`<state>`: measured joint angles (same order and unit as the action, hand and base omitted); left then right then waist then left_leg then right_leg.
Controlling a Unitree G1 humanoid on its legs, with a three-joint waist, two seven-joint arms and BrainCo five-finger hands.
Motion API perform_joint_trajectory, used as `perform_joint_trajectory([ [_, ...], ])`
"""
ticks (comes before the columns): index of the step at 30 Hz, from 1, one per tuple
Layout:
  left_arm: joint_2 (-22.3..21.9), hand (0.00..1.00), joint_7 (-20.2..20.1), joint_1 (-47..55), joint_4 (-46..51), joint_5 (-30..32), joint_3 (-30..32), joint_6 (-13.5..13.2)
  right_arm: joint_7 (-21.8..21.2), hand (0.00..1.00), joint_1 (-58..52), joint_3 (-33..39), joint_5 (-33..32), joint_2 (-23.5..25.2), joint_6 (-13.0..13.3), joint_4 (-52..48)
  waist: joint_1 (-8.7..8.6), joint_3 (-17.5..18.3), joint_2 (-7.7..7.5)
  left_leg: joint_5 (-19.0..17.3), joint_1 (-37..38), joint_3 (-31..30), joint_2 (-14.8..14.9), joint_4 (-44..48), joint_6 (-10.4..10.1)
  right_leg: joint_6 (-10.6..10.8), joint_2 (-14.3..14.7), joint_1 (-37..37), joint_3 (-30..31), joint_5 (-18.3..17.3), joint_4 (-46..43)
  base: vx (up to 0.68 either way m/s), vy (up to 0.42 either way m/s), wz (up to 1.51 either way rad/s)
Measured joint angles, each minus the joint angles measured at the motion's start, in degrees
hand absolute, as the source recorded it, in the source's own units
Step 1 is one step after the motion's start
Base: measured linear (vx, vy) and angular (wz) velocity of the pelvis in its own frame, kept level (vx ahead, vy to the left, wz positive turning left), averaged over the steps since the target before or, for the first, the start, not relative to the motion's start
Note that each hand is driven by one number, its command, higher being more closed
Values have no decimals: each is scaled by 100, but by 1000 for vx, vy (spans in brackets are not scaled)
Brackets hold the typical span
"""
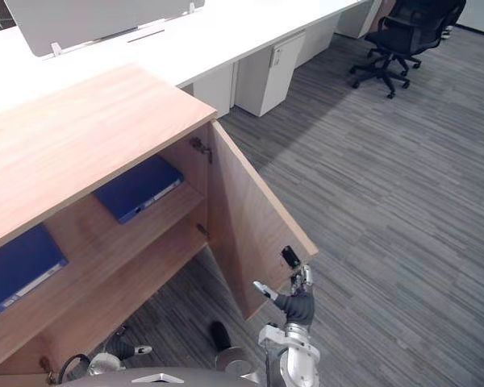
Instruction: Walk over to the cabinet, pick up the folder, carry it to the office cabinet, place the folder inside the office cabinet, then close the office cabinet door
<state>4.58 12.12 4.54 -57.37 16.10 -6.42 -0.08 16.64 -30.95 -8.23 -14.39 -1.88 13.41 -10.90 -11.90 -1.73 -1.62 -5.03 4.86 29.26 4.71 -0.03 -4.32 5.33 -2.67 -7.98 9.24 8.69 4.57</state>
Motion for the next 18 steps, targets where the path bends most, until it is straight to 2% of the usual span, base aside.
perform_joint_trajectory([
  [2, 21, 0, -2, -43, 0, 72, -67, -3, -16, 0, -52, -193, -247, -95, 8, -2, 23, -1, -7, 246, 16, -237, 13, -292, 16, 62, 89, -1, -71, -271, 0, -67, -66, 22],
  [5, 113, 0, -7, -51, -4, 122, -172, -5, -37, 0, -88, -499, -443, -117, 4, 1, 44, -12, -89, 443, 31, -359, 56, -485, 26, 126, 178, 3, -88, -428, 0, -66, -69, 14],
  [6, 115, 0, -5, -41, -9, 203, -181, -9, -82, 0, -103, -635, -446, -144, -10, 26, 102, -36, -29, 456, 4, -439, 171, -488, 33, 136, 270, 9, -104, -551, -51, -34, -66, 23],
  [7, 152, 0, -8, -40, -16, 226, -253, -9, -122, 0, -166, -841, -446, -188, -30, 84, 106, -12, -183, 503, 30, -572, 175, -489, 10, -39, 262, 86, -114, -604, -260, -21, -53, 33],
  [8, 215, 0, -4, -62, -18, 229, -254, -8, -128, 0, -205, -949, -445, -245, -46, 85, 146, -13, -239, 560, 33, -645, 159, -489, 8, 1, 249, 129, -224, -571, -217, -29, -62, 45],
  [9, 219, 0, -8, -63, 7, 238, -268, -20, -166, 0, -218, -1147, -441, -350, -78, 83, 243, -55, -166, 619, -32, -750, 211, -489, 7, 155, 283, 136, -366, -695, -168, -59, -86, 29],
  [10, 193, 0, -6, -48, 4, 257, -272, -24, -207, 0, -204, -1233, -440, -374, -85, 86, 310, -56, -113, 629, -103, -811, 324, -493, 28, 420, 345, 129, -393, -910, -131, -77, -90, 51],
  [11, 120, 0, 3, -120, 3, 318, -287, -38, -378, 0, -55, -1484, -439, -414, -96, 231, 333, -84, 34, 703, -325, -1048, 553, -495, 49, -435, 549, -91, -463, -648, -1063, -25, -4, 70],
  [12, 182, 0, -6, -142, 21, 322, -275, -38, -437, 0, -58, -1612, -438, -427, -106, 241, 322, -30, -115, 703, -399, -1177, 450, -493, 35, -300, 380, 53, -458, -880, -1158, 3, -6, 98],
  [13, 226, 0, -9, -156, 52, 325, -270, -57, -574, 0, 4, -1799, -425, -445, -111, 248, 456, 10, -421, 826, -444, -1212, 217, -450, 20, -103, -16, 311, -573, -1085, -848, -28, -26, 59],
  [14, 124, 0, -16, -153, 51, 325, -293, -34, -810, 0, 474, -1959, -403, -604, -227, 343, 683, -8, -296, 953, -538, -1313, 289, -490, 30, -97, 44, 290, -728, -999, -779, -82, -53, 47],
  [15, 56, 0, -18, -144, 58, 323, -305, -38, -952, 0, 796, -2058, -313, -593, -228, 341, 730, -5, -228, 1010, -636, -1402, 291, -491, 62, -97, 55, 305, -768, -998, -689, -135, 2, 59],
  [16, 17, 0, -22, -187, 64, 321, -332, -59, -1096, 0, 1333, -2157, -243, -455, -213, 347, 764, 20, -255, 1036, -713, -1536, 218, -450, 66, -101, -67, 277, -918, -996, -627, -115, 76, 81],
  [17, -24, 0, -25, -212, 75, 316, -326, -74, -1113, 0, 1632, -2068, -137, -300, -186, 496, 855, 21, -221, 1076, -816, -1523, 132, -188, 115, -109, -166, 289, -1010, -990, -598, -67, 122, 68],
  [18, -42, 0, -24, -205, 79, 317, -323, -87, -1127, 0, 1759, -2076, -82, -286, -179, 513, 882, -7, -212, 1017, -833, -1548, 97, -82, 148, -108, -175, 321, -1029, -990, -578, -32, 116, 35],
])
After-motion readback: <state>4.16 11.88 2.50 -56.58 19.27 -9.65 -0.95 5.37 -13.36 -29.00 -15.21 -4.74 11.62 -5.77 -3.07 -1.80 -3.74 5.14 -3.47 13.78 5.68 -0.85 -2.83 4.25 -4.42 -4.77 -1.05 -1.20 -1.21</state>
